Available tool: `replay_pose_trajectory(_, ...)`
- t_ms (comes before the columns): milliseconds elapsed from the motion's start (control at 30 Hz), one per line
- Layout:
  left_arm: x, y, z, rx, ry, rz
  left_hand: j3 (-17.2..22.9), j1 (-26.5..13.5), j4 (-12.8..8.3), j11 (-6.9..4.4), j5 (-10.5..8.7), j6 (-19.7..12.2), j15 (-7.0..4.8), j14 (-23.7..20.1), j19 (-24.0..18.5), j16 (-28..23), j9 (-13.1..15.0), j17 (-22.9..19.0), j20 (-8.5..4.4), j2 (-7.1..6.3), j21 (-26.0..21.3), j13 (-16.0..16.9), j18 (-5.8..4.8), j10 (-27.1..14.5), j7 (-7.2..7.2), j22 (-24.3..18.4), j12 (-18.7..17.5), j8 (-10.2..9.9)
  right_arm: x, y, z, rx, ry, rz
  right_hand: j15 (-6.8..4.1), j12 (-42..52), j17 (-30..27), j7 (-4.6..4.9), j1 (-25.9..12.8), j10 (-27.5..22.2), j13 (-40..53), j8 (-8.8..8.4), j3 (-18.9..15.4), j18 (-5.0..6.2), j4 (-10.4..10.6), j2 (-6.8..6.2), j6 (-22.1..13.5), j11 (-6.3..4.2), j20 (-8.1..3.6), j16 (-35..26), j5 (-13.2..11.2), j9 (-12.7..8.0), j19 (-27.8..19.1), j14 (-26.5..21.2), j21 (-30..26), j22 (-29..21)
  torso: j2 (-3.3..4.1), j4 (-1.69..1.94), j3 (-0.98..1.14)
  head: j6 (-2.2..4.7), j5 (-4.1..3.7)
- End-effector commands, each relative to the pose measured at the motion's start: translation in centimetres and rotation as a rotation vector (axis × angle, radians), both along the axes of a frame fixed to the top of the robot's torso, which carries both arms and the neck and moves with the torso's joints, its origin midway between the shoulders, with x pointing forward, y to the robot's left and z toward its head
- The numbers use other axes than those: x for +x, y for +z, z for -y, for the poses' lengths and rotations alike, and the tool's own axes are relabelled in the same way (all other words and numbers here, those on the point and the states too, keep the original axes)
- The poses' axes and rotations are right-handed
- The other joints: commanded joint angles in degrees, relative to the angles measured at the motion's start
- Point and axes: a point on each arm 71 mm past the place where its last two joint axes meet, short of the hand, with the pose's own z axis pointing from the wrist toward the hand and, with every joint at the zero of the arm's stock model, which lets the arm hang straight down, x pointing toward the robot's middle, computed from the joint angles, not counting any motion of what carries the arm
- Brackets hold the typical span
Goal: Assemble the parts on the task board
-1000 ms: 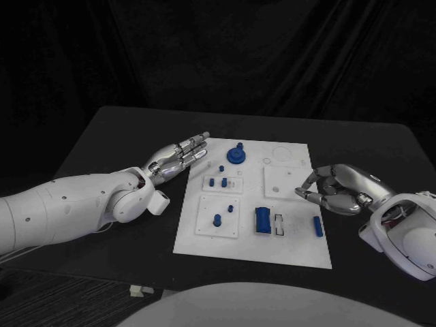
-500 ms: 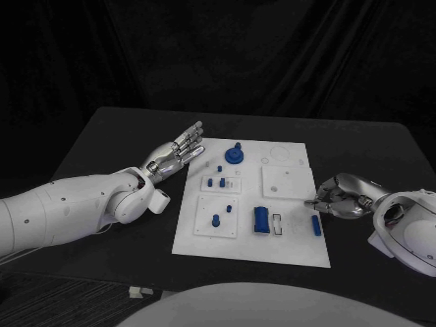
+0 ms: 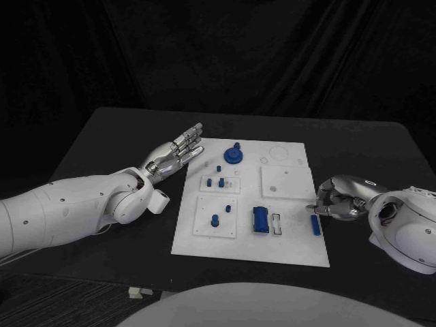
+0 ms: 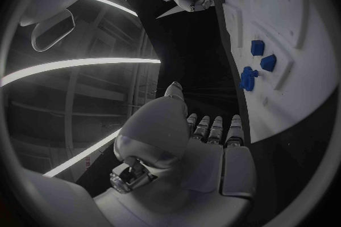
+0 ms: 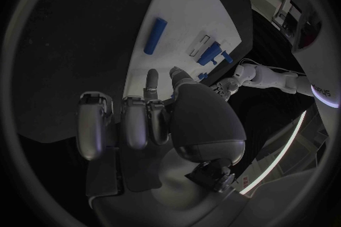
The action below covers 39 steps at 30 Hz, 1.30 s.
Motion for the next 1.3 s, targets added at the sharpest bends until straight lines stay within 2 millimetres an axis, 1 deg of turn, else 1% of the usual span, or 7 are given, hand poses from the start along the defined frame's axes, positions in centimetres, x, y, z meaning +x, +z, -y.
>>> replay_pose_trajectory(33, -0.1, 0.6, 0.2, -0.06, -0.021, 0.058, 0.5, 0.6, 0.0, 0.5, 0.35, 0.0, 0.36, 0.0, 0.1, -0.2, 0.0, -0.1, 0.48, 0.03, -0.2, -0.1, -0.05, 0.0, 0.42, -0.1, -0.2, 0.2, 0.0, -0.1, 0.2, -0.119, 0.011, 0.012, -0.32, 0.1, 5.8, -0.03, 0.0, 6.2, 15.1, 0.78, -0.6, -0.71, 0.3, 0.37, -0.7, -0.48, -0.47, 0.0, -0.2, 2.0, 3.6, 4.3, 0.4, 13.0, -0.03, -0.07, 0.0, -0.01, -0.22)
replay_pose_trajectory(333, -0.1, 0.5, 0.2, -0.058, -0.024, 0.051, 0.6, 0.9, 0.0, 0.73, 0.53, 0.6, 0.77, 0.0, 0.1, -0.2, 0.2, -0.1, 0.91, 0.01, -0.2, -0.1, -0.02, 0.0, 1.47, -0.1, -0.2, 0.3, -0.3, -0.7, 0.2, -0.167, 0.021, -0.026, -0.37, 0.1, 5.7, -0.08, -0.9, 6.2, 15.1, 1.02, -1.4, -0.66, 1.1, 0.17, -1.1, -0.53, -0.55, -0.1, -3.1, 4.8, 3.5, 4.2, 0.2, 13.0, 0.01, -0.11, 0.02, -0.01, -0.76)
replay_pose_trajectory(467, -0.1, 0.5, 0.1, -0.057, -0.023, 0.049, 0.7, 1.0, -0.1, 0.82, 0.61, 0.8, 0.93, 0.0, 0.1, -0.2, 0.2, -0.1, 1.02, 0.0, -0.2, -0.1, -0.03, 0.0, 1.92, -0.1, -0.2, 0.3, -0.4, -0.9, 0.1, -0.174, 0.025, -0.035, -0.33, 0.1, 5.6, -0.02, -1.5, 6.2, 15.1, 0.26, -1.7, -0.65, 1.6, 0.32, -1.0, -0.47, -0.52, -0.1, -4.4, 5.2, 3.5, 4.2, 0.1, 13.0, 0.01, -0.1, 0.03, -0.01, -0.93)
replay_pose_trajectory(600, -0.1, 0.4, 0.1, -0.056, -0.024, 0.046, 0.7, 1.1, -0.1, 0.97, 0.72, 0.9, 1.06, 0.0, 0.1, -0.2, 0.2, -0.1, 1.12, 0.0, -0.2, -0.1, -0.04, 0.0, 2.19, -0.1, -0.2, 0.4, -0.5, -1.1, 0.1, -0.178, 0.028, -0.043, -0.31, 0.1, 5.6, -0.01, -1.9, 6.2, 15.1, -1.52, -2.0, -0.65, 2.2, 0.55, -0.1, -0.45, -0.49, -0.1, -5.0, 4.9, 3.5, 4.2, 0.1, 13.0, 0.0, -0.02, 0.05, -0.01, -1.11)
replay_pose_trajectory(833, -0.1, 0.4, 0.0, -0.054, -0.024, 0.042, 0.8, 1.3, -0.1, 1.11, 0.92, 1.1, 1.21, 0.0, 0.1, -0.2, 0.2, -0.1, 1.25, -0.02, -0.2, -0.1, -0.06, 0.0, 2.52, -0.1, -0.2, 0.4, -0.6, -1.3, -0.2, -0.175, 0.038, -0.048, -0.18, 0.1, 5.4, 0.2, -1.6, 6.2, 15.1, -5.76, -2.1, -0.64, 2.4, 0.76, 1.8, -0.29, -0.4, -0.2, -4.6, 3.7, 3.5, 4.2, 0.1, 12.9, 0.04, -0.06, 0.01, -0.01, -1.0)
replay_pose_trajectory(1100, -0.1, 0.4, 0.0, -0.054, -0.027, 0.038, 0.9, 1.5, -0.2, 1.32, 1.29, 1.3, 1.37, 0.0, 0.1, -0.2, 0.3, -0.1, 1.38, -0.04, -0.2, -0.1, -0.08, 0.0, 2.86, -0.1, -0.2, 0.4, -0.8, -1.4, -0.5, -0.167, 0.05, -0.05, -0.08, 0.1, 5.4, 0.3, -0.5, 6.2, 15.1, -8.63, -1.8, -0.65, 1.9, 0.82, 3.3, -0.18, -0.28, -0.2, -2.3, 3.1, 3.5, 4.2, 0.1, 12.9, 0.06, -0.05, -0.03, -0.01, -1.1)
replay_pose_trajectory(1300, -0.1, 0.3, 0.1, -0.054, -0.031, 0.033, 1.0, 1.8, -0.2, 1.51, 1.55, 1.5, 1.49, 0.0, 0.1, -0.2, 0.3, -0.1, 1.5, -0.06, -0.2, -0.1, -0.09, 0.0, 3.15, -0.1, -0.2, 0.5, -0.8, -1.7, -0.5, -0.175, 0.054, -0.063, -0.05, 0.1, 5.3, 0.36, -0.1, 6.2, 15.1, -9.59, -1.7, -0.64, 1.7, 0.79, 3.6, -0.15, -0.25, -0.3, -1.2, 3.0, 3.5, 4.2, 0.0, 12.9, 0.02, -0.01, 0.0, -0.01, -1.05)
